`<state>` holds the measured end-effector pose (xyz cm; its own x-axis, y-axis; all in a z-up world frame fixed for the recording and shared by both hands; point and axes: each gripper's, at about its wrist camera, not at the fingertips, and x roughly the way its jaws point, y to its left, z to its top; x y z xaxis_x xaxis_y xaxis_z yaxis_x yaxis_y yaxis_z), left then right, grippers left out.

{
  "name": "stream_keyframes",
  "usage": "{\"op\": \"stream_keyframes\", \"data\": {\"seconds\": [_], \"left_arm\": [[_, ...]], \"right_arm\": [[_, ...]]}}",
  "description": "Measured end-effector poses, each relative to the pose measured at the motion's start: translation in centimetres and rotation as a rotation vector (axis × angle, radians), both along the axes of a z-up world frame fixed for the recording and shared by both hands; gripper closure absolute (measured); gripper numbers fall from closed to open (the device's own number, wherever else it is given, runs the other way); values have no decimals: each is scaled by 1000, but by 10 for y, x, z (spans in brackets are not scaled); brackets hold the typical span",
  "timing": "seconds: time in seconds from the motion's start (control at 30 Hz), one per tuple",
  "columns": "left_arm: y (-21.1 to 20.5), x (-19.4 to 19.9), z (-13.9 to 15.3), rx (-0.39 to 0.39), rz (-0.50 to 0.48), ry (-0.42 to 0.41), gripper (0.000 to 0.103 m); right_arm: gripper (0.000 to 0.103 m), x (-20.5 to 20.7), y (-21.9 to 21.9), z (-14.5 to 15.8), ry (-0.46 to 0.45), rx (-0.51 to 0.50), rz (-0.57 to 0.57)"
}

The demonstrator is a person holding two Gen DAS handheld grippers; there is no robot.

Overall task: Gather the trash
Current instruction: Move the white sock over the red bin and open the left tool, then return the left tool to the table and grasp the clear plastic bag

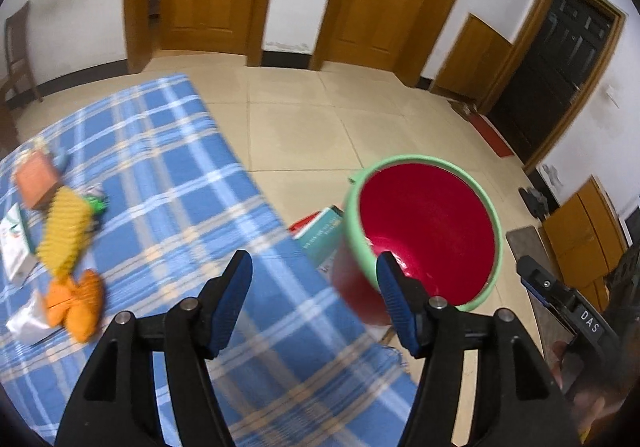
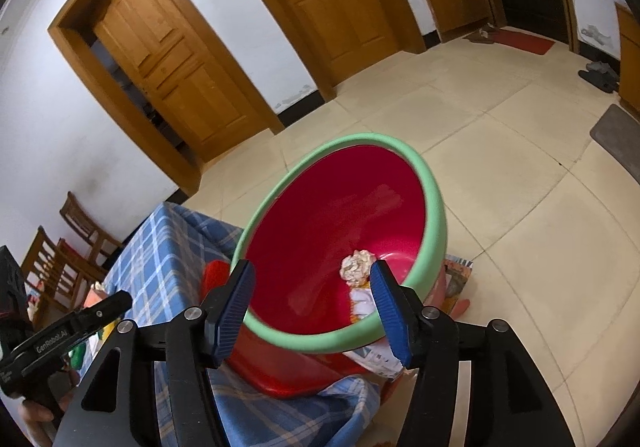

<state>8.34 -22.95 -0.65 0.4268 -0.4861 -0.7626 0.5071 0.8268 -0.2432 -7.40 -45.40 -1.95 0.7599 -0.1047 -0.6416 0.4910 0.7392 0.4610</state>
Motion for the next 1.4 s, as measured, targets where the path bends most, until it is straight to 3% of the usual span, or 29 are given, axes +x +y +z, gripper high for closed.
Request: {"op": "stream_keyframes", "data": {"seconds": [0.5,0.97,1.23,1.4], "left_arm": [[103,15,-2,72,208,-30,37],[190,25,-20,195,359,-37,37],[203,35,-35,274,337,-63,37],[205,39,-46,277,297,-34,37]], "right_arm": [[41,16,39,4,7,-11,106],[41,27,74,9,32,-46,180],[41,31,92,12,45,-59,209],[41,33,101,14,53,-73,220]]}}
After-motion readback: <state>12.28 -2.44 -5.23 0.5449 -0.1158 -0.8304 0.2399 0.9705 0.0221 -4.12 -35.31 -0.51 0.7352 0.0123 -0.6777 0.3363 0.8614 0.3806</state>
